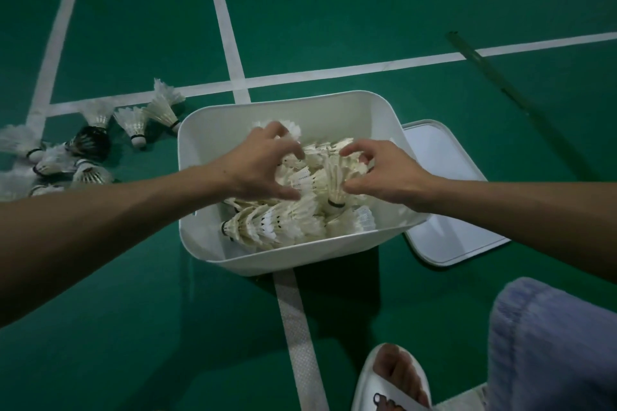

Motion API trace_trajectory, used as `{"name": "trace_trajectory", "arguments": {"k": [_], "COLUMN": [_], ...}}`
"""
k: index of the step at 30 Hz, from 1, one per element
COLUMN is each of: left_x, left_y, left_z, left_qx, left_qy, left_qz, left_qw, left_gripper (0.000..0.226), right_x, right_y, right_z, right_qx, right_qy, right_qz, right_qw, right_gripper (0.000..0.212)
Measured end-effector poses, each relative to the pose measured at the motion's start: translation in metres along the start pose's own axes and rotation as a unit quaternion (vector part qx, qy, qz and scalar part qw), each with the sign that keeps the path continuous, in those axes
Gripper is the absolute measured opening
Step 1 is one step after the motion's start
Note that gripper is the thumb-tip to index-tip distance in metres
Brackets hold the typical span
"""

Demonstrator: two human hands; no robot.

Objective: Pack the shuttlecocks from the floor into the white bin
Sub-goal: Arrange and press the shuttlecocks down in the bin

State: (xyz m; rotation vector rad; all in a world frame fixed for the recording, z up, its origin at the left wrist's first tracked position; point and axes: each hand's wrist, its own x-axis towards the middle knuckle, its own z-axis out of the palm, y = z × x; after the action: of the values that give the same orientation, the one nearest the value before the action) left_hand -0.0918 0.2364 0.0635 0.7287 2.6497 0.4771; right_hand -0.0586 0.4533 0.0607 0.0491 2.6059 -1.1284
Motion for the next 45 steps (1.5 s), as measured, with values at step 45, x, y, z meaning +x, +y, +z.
{"name": "trace_trajectory", "arguments": {"k": [45], "left_x": [0.010], "left_y": [-0.011], "left_z": [0.028], "left_qx": [0.128], "left_qy": [0.021], "left_qz": [0.062], "left_qw": [0.990], "left_gripper": [0.081], "right_x": [0.009], "right_y": [0.002], "right_z": [0.041], "right_qx": [-0.192], "right_qy": [-0.083], "right_qz": [-0.109], "right_qw": [0.972], "right_gripper": [0.052]}}
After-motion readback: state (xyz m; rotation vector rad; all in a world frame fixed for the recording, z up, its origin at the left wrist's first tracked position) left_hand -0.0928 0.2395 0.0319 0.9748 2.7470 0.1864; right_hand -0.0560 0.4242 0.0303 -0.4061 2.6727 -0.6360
